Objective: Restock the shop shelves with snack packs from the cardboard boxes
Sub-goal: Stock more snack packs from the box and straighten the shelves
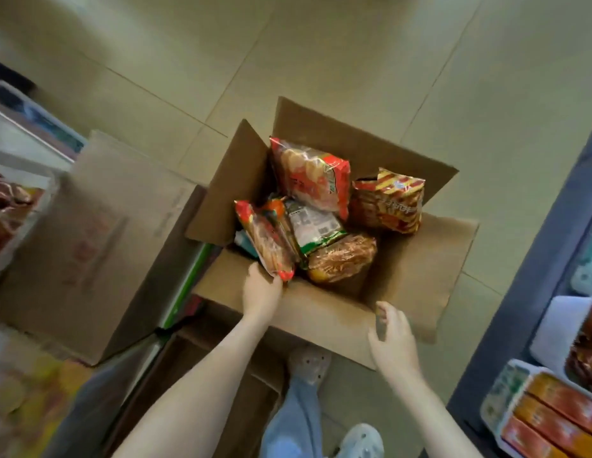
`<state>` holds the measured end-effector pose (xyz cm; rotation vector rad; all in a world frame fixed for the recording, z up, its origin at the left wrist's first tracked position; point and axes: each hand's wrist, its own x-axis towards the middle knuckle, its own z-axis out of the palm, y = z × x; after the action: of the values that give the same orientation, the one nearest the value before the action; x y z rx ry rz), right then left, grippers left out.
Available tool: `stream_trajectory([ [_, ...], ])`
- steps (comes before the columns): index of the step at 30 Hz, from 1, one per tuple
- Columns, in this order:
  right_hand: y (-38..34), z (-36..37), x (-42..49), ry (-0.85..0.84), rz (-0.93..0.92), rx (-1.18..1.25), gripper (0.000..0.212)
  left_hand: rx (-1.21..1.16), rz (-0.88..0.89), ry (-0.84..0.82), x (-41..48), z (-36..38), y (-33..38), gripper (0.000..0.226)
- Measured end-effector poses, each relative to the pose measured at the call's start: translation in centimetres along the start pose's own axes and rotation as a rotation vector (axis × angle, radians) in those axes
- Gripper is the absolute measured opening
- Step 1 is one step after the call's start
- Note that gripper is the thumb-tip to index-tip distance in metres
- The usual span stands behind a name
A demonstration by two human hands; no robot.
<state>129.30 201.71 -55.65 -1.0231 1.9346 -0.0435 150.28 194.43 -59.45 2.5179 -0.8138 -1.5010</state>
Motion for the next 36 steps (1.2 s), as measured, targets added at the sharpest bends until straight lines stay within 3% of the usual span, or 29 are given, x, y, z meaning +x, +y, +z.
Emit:
stream_trajectory([
  [6,3.3,4.6,3.3,-0.074,0.111,0.018,0.050,-0.187,-0.257,0.042,6.9,5.0,0.0,0.068],
  [13,1.7,1.4,1.8,-0.069,0.040,0.035,0.047,-0.342,-0.276,0.062,4.7,3.8,-0.6,0.045],
  [16,-0.2,-3.1,0.3,-0.058,-0.013,0.040,0.051,-0.461,-0.223,-0.113,-1.1,0.8,-0.4,0.038],
  [18,-1.9,-6.4,-1.4,-0.094,-0.003,0.090,0.066,-0.543,-0.121,-0.291,-6.2,-1.2,0.3,0.036],
  [23,-6.4,-14.3,-8.3,-0.261,-0.037,0.327,0.114,-0.552,0.201,-0.655,-19.6,-5.1,3.6,0.068],
  [26,-6.1,-19.3,-14.9,-0.126,-0.115,0.227,0.129,-0.457,0.368,-0.798,-27.2,-7.1,5.2,0.066],
  [28,-4.5,-22.9,-21.1,-0.024,-0.101,0.168,0.127,-0.386,0.442,-0.901,-32.1,-8.5,5.3,0.078],
  [32,-0.1,-27.6,-36.0,0.209,-0.108,0.336,0.096,-0.259,0.604,-1.071,-43.4,-9.9,3.8,0.094],
  [36,3.3,-29.3,-50.9,0.612,-0.199,0.487,0.076,-0.282,0.908,-1.011,-55.6,-8.9,2.7,0.095],
])
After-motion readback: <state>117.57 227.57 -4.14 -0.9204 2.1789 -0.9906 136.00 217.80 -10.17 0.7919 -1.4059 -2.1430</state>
